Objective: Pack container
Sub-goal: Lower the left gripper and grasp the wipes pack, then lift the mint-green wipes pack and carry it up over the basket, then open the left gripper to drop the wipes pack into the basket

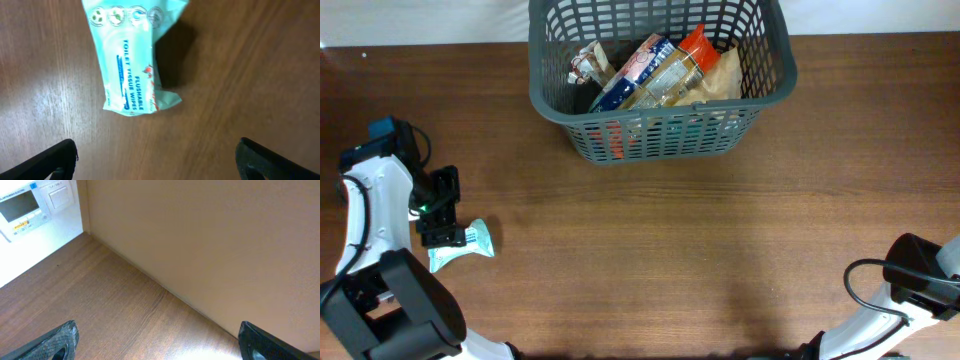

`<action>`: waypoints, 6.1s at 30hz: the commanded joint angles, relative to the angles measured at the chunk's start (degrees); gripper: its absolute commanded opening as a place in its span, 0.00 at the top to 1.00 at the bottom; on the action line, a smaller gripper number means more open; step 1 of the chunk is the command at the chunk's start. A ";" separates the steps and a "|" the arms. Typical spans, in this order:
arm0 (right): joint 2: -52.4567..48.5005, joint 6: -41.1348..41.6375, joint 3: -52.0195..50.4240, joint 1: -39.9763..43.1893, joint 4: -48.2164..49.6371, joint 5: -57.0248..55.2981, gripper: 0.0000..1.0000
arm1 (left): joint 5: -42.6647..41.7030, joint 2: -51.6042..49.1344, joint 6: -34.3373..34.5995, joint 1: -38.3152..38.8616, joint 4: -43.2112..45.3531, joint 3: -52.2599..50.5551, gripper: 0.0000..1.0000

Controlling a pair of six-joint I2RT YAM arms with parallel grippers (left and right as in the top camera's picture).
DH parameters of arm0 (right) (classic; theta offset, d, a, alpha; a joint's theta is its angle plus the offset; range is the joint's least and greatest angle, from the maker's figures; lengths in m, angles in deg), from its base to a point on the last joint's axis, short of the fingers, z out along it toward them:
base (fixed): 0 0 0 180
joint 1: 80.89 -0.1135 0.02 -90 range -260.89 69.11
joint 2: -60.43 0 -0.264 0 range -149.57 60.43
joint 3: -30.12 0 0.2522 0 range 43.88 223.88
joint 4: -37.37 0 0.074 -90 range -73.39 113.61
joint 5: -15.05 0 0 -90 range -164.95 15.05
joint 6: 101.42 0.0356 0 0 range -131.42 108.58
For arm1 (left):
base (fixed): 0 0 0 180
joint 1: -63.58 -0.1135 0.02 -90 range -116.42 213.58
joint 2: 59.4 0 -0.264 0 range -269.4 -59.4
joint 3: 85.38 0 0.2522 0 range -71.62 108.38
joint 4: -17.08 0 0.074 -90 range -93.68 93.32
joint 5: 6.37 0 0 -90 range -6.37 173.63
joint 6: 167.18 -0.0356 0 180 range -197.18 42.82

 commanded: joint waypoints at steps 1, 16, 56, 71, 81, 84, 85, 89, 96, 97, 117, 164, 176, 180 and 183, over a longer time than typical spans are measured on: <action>0.35 0.72 -0.24 0.15 0.00 -0.44 0.01 | 1.88 0.28 1.97 -0.42 0.11 -1.75 0.04; 0.35 0.72 -0.24 0.15 0.02 -0.44 0.01 | 5.64 0.28 1.16 -2.80 2.36 -7.23 0.04; 0.35 0.72 -0.24 0.15 0.02 -0.44 0.01 | 9.01 0.28 -6.67 -3.93 16.81 -17.81 0.36; 0.35 0.72 -0.24 0.15 0.00 -0.44 0.01 | 8.83 0.28 -8.74 -3.93 21.57 -21.57 0.55; 0.35 0.72 -0.24 0.15 0.00 -0.44 0.01 | 7.63 0.28 -8.76 -3.93 21.57 -21.57 0.98; 0.35 0.72 -0.24 0.15 0.00 -0.44 0.01 | 4.72 0.35 -10.88 -3.93 23.04 -21.22 0.98; 0.35 0.72 -0.24 0.15 0.02 -0.44 0.01 | 2.80 0.44 -12.66 -3.93 24.17 -20.79 0.99; 0.35 0.72 -0.24 0.15 0.02 -0.44 0.01 | -4.11 2.19 -17.73 -3.69 27.30 -17.03 0.98; 0.35 0.72 -0.24 0.15 0.02 -0.44 0.01 | -5.18 10.51 -28.55 -1.03 27.78 -1.79 0.98; 0.35 0.72 -0.24 0.15 0.02 -0.44 0.01 | -5.18 11.76 -31.01 -0.42 28.04 1.14 0.98; 0.35 0.72 -0.26 0.15 0.02 -0.44 0.01 | -3.61 11.61 -64.92 30.80 48.48 29.38 0.98; 0.35 0.72 -0.24 0.15 0.02 -0.44 0.01 | 0.90 -13.49 -70.36 38.69 31.74 29.24 0.67; 0.35 0.72 -0.26 0.15 0.00 -0.44 0.01 | 1.27 -13.46 -70.75 38.62 32.41 29.27 0.30; 0.35 0.72 -0.24 0.15 0.02 -0.44 0.01 | 2.99 -13.20 -70.79 38.62 33.57 30.91 0.27; 0.35 0.72 -0.24 0.15 0.02 -0.44 0.01 | 3.04 -12.72 -73.11 38.62 33.22 34.84 0.23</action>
